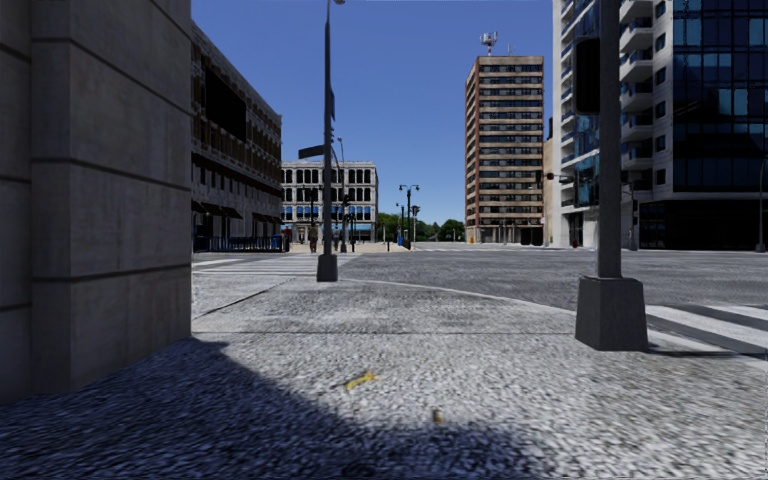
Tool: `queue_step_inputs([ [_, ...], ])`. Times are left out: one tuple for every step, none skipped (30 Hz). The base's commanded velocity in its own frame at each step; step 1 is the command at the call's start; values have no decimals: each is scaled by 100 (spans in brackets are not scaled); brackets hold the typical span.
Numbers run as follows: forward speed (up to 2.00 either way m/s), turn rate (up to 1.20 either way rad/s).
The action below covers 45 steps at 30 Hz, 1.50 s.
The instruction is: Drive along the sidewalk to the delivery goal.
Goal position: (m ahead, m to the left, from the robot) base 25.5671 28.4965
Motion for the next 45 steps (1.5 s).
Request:
queue_step_inputs([
  [200, 19],
  [200, 19],
  [200, 19],
  [200, 19],
  [200, 19],
  [200, 19],
  [200, 19],
  [200, 19],
  [200, 20],
  [200, 20],
  [200, 20],
  [200, 23],
  [200, 27],
  [200, 31],
  [200, 31],
  [200, 33],
  [200, 37],
  [200, 37],
  [200, 39],
  [200, 39],
  [200, 40],
  [200, 46],
  [200, 46],
  [200, 48],
  [200, 48],
  [200, 48],
  [200, 48],
  [200, 48],
  [200, 48],
  [200, 48],
  [200, 48],
  [200, 48],
  [200, 48],
  [200, 48],
  [200, 48],
  [200, 48],
  [200, 48],
  [200, 48],
  [200, 48],
  [200, 48],
  [200, 48],
  [200, 48],
  [200, 48],
  [200, 48],
  [200, 48],
])
